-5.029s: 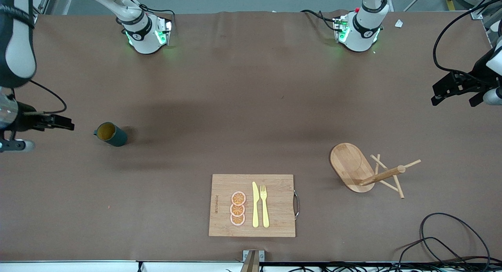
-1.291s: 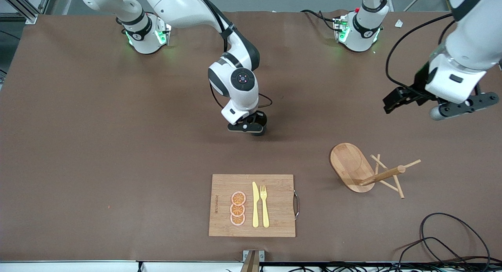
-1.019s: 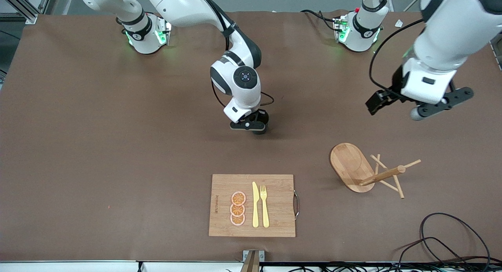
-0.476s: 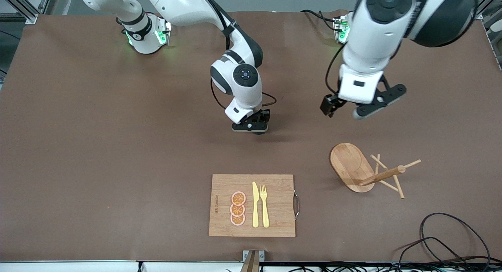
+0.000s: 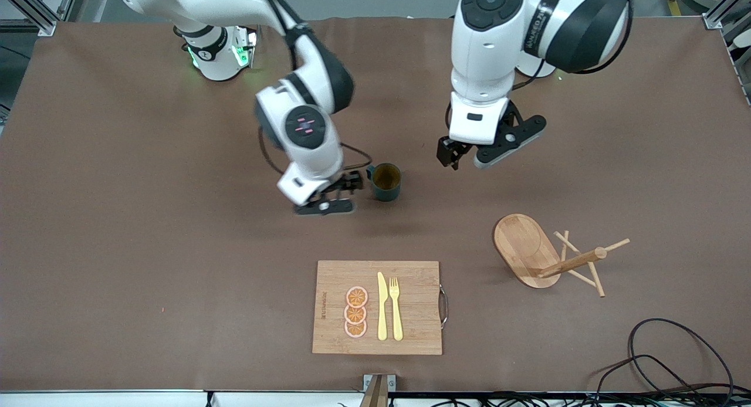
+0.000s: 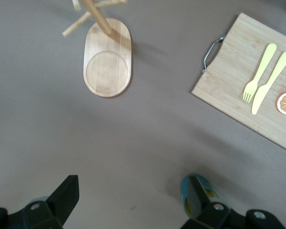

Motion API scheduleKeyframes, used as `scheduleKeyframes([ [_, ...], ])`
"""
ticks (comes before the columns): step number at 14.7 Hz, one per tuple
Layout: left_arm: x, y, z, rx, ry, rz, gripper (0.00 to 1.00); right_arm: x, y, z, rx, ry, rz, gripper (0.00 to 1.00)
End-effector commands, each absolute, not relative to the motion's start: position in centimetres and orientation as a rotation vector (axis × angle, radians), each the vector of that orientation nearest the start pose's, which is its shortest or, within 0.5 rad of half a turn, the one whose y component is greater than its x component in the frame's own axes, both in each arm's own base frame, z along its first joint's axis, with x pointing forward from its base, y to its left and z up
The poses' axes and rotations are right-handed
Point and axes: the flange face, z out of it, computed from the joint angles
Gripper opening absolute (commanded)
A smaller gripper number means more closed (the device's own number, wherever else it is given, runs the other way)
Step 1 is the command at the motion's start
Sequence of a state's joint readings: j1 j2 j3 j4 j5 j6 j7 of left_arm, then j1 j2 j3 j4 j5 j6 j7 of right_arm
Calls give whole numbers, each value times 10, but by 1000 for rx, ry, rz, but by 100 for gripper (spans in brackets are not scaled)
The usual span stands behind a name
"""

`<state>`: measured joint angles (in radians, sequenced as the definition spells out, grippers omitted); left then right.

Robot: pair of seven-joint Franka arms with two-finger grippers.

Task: Pass cup and hang on rack
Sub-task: 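Set the mug down with the right gripper while the left gripper approaches, then grasp the mug rim with the left gripper while the right gripper withdraws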

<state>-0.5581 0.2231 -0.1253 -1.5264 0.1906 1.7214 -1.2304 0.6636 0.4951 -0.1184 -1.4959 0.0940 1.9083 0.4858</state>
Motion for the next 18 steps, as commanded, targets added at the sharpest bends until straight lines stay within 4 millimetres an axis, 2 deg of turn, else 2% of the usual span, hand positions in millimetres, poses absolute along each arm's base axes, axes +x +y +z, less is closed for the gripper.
scheduleKeyframes([
  [1, 487, -414, 514, -2882, -811, -239, 100, 609, 267, 405, -3130, -98, 215, 100],
  [3, 467, -449, 493, -2817, -859, -326, 100, 622, 199, 422, -3112, -173, 278, 100],
  [4, 456, -473, 482, -2804, -857, -366, 100, 627, 164, 433, -3106, -120, 284, 100],
  [8, 412, -550, 408, -2693, -846, -590, 100, 637, 61, 463, -3156, 88, 240, 100],
  [9, 401, -566, 388, -2669, -843, -645, 100, 637, 51, 469, -3194, 91, 220, 100],
  [12, 383, -599, 329, -2592, -943, -769, 100, 633, 0, 489, -3205, 206, 185, 100],
  [14, 376, -607, 297, -2552, -994, -804, 100, 625, -22, 494, -3185, 197, 248, 100],
  [15, 370, -613, 284, -2541, -993, -836, 100, 622, -33, 502, -3177, 210, 244, 100],
  [17, 362, -619, 260, -2516, -1006, -886, 100, 615, -52, 517, -3171, 228, 224, 100],
  [18, 361, -623, 255, -2514, -1012, -907, 100, 613, -58, 518, -3168, 204, 240, 100],
])
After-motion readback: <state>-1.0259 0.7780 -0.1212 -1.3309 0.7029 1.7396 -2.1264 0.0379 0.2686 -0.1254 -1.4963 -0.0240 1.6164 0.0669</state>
